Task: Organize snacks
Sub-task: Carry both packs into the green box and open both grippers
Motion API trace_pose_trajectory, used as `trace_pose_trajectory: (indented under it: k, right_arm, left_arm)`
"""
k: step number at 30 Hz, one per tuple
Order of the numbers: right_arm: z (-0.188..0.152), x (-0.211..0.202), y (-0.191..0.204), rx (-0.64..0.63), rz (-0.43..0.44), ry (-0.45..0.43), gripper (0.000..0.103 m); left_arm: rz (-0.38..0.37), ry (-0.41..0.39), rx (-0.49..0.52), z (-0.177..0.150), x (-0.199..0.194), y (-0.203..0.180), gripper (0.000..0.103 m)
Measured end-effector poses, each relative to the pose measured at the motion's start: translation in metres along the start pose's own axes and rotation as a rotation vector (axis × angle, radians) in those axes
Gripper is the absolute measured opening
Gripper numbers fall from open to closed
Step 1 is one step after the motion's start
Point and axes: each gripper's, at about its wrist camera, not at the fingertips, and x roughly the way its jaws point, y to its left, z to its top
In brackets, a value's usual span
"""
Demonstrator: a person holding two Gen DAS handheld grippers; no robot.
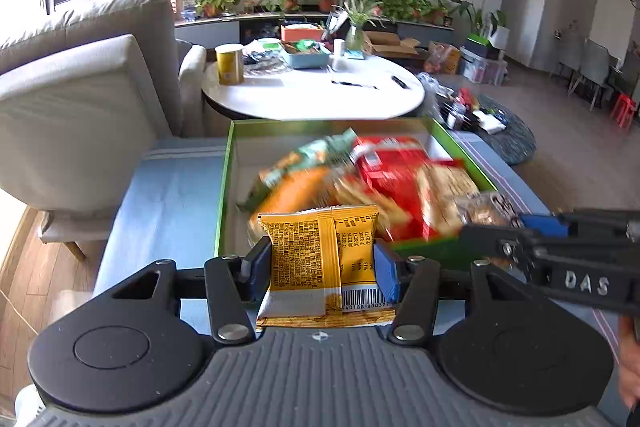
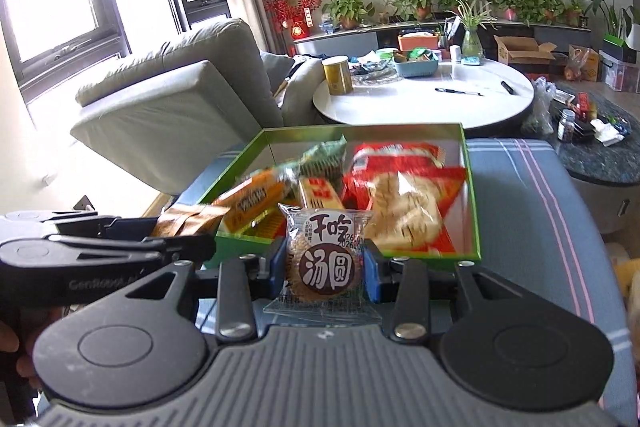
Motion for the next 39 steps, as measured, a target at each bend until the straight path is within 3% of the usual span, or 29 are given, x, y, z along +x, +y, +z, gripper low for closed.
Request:
trace_pose_trajectory:
  k: [14,25,29,39]
  right_arm:
    - [0.039,0.051,-0.025,0.077,-0.025,-0.018,0.06]
    - [0.05,0.081,-0.027,0.079,0.001,-0.008,0.06]
    - [0.051,0.089,-0.03,0.096,0.004,-0.002,0.06]
    - [0.054,0.076,-0.037,0.168,-0.006,-0.052,0.065]
  left_arm:
    - [0.031,-0.007,0.027,0.059,0.084,0.015,0.049]
    - [0.045,0.053,0.048,0.074,0.14,0.023,0.051]
    - [0.042,0.066,0.051,0.07,0.148,0.024,0.052]
    - [0.088,0.001,0.037,0.067,0.124,0.031,0.061]
